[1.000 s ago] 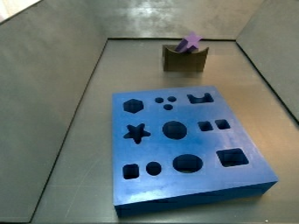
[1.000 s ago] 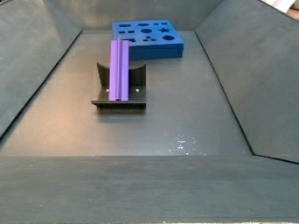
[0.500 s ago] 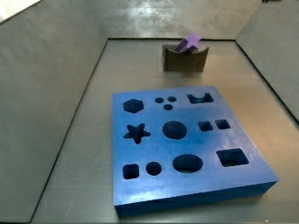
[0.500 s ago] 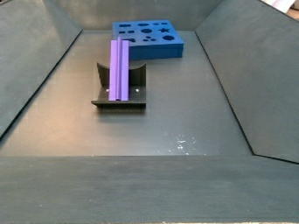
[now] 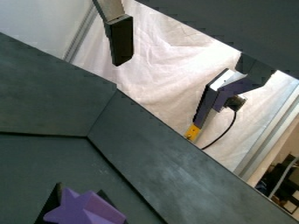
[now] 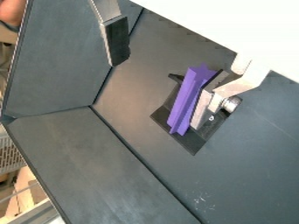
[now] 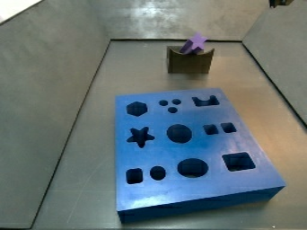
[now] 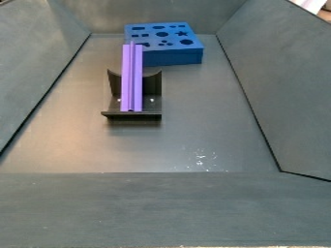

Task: Pick up the star object. Move up. Place the star object on the fixture. Regrasp the star object. Move to above the board. Insert the star object.
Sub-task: Regrasp the star object.

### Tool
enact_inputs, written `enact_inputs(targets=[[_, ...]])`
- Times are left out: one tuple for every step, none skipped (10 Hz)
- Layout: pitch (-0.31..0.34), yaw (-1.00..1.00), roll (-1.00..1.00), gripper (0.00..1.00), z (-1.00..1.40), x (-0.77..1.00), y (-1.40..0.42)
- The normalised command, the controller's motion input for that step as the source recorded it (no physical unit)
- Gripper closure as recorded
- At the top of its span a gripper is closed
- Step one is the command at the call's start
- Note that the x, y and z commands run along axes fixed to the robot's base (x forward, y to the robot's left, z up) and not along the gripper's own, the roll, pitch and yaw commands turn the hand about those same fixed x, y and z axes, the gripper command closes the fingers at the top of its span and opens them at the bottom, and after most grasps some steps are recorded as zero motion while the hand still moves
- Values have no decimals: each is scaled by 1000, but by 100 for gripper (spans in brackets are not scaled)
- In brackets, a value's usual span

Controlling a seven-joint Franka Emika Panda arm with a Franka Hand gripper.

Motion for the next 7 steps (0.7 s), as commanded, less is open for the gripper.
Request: enact_inputs(targets=[[22, 193, 73, 0, -1000, 42, 44], [-7, 178, 72, 0, -1000, 50, 42], [-62, 151, 72, 0, -1000, 66, 37], [-89, 124, 70, 0, -1000, 76, 34], [-105, 92, 70, 0, -1000, 85, 31], [-111, 51, 75, 0, -1000, 95, 24], [-107, 23, 74, 0, -1000, 103, 23]])
